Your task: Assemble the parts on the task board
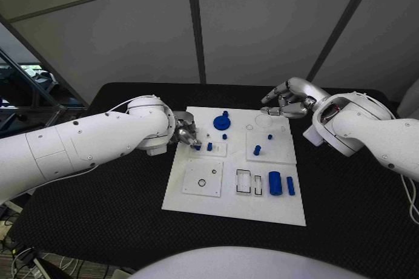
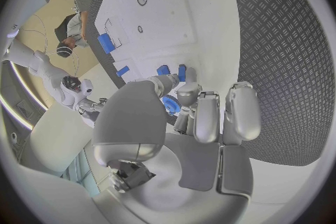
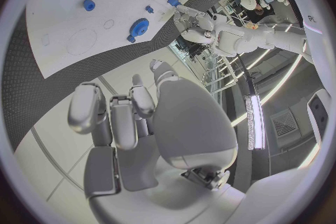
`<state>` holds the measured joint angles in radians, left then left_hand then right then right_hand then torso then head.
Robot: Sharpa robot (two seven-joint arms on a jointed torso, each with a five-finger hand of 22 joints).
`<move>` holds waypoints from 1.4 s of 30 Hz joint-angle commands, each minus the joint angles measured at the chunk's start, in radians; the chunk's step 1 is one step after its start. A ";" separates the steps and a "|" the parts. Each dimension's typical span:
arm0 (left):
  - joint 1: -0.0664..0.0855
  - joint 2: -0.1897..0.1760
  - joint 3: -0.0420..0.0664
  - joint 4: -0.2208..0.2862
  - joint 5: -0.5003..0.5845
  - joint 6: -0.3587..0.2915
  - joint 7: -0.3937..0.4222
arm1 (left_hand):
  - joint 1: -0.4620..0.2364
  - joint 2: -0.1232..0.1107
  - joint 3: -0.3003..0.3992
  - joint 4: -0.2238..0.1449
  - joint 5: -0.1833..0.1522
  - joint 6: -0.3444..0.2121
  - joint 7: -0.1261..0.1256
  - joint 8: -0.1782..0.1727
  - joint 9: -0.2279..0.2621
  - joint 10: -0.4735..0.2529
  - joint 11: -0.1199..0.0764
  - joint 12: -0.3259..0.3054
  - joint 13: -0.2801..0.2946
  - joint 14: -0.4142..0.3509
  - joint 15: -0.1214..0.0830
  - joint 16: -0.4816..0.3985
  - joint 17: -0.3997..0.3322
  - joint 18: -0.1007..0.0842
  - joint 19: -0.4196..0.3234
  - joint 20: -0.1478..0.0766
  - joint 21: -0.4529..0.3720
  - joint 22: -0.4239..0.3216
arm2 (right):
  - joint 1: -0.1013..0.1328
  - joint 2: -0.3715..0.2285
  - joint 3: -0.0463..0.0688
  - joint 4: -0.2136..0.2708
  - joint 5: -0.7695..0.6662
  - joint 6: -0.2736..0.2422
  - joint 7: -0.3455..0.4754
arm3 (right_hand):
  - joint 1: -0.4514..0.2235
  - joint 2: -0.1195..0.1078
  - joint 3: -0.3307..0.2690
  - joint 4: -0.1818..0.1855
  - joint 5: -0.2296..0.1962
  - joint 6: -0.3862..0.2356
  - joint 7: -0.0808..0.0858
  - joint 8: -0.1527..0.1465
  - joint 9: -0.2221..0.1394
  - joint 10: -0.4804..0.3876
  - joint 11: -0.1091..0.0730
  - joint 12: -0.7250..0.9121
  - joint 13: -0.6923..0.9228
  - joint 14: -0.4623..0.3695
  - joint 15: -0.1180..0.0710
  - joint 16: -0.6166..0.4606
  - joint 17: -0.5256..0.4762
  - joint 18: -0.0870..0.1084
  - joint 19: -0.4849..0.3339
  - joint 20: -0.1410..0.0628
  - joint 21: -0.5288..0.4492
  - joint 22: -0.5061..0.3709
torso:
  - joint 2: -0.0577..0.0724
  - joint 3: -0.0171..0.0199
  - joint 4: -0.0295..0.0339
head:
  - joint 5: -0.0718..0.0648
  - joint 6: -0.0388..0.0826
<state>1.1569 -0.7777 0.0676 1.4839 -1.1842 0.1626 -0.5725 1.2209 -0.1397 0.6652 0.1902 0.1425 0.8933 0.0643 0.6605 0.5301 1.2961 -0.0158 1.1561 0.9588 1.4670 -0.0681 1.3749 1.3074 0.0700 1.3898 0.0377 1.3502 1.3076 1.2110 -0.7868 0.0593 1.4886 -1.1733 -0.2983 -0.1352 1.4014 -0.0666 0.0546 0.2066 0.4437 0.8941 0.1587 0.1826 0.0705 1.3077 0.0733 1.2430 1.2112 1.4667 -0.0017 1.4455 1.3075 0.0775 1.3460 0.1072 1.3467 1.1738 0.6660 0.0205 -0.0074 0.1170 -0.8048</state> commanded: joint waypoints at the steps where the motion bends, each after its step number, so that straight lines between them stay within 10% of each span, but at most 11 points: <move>1: -0.001 0.003 -0.001 0.002 -0.006 0.025 -0.005 | -0.003 0.002 0.124 -0.116 0.004 -0.001 -0.008 0.004 0.001 0.002 -0.003 -0.004 -0.003 0.045 -0.007 0.003 0.018 0.002 0.004 0.001 -0.001 0.006 | 0.002 0.000 0.001 0.000 -0.002 0.004 0.008 | 0.000 0.006 0.003 0.004 0.003 0.001 0.001 0.004 -0.001 0.005 -0.003 0.006 0.001 0.061 -0.004 -0.005 0.075 0.006 0.000 -0.005 -0.003 0.001 | 0.000 -0.0003 0.0004 | -0.001 -0.002; 42: 0.000 0.031 -0.005 -0.032 -0.031 0.062 -0.030 | -0.167 -0.044 0.034 -0.060 -0.004 0.041 -0.036 0.036 0.004 0.032 -0.023 0.014 0.019 0.046 -0.022 0.004 0.019 -0.003 0.020 -0.013 0.009 0.030 | 0.002 -0.004 0.001 0.002 -0.002 0.003 0.008 | 0.000 0.006 0.003 0.004 0.003 0.001 0.001 0.004 -0.001 0.005 -0.003 0.006 0.001 0.061 -0.004 -0.005 0.075 0.006 0.000 -0.005 -0.003 0.001 | 0.000 0.0001 0.0003 | -0.007 -0.008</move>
<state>1.1606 -0.7479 0.0663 1.4525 -1.2073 0.1978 -0.5884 1.0677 -0.1814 0.7094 0.1256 0.1390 0.9331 0.0284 0.6951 0.5361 1.3286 -0.0410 1.1656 0.9776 1.4668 -0.0827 1.3749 1.3074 0.0699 1.4041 0.0233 1.3550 1.3075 1.2108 -0.7906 0.0593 1.4895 -1.1733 -0.2976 -0.1350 1.4014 -0.0666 0.0546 0.2066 0.4437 0.8941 0.1587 0.1823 0.0705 1.3077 0.0733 1.2430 1.2112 1.4667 -0.0017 1.4455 1.3074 0.0774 1.3460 0.1072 1.3467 1.1738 0.6657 0.0209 -0.0073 0.1101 -0.8124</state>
